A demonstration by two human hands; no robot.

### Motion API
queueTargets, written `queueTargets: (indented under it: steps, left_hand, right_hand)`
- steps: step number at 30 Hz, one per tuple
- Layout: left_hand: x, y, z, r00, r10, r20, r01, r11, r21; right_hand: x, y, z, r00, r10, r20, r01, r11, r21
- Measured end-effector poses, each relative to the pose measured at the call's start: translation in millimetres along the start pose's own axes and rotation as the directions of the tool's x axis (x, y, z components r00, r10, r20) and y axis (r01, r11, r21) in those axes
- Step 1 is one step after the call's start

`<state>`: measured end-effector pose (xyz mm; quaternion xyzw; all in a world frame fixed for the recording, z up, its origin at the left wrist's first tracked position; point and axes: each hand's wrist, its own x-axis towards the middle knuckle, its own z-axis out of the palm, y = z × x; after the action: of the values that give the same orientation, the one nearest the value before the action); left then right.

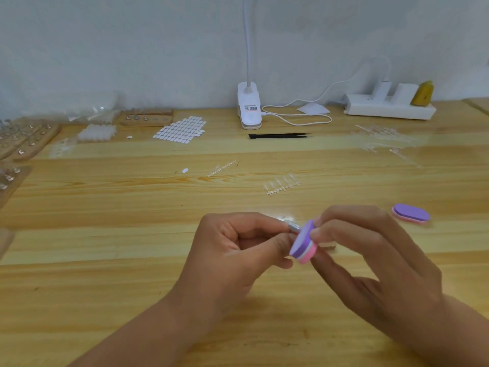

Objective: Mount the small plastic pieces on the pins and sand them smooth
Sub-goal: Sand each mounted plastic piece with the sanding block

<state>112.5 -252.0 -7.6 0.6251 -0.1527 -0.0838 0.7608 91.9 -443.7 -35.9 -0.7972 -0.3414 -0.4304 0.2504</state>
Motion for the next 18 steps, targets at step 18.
queueTargets:
  steps: [18]
  left_hand:
    - [0.9,-4.6,-1.0,1.0,0.013,0.004,-0.013,1.0,-0.011]
  right_hand:
    - [1.8,1.4,0.9,1.0,-0.015,0.017,0.016,0.999,-0.03]
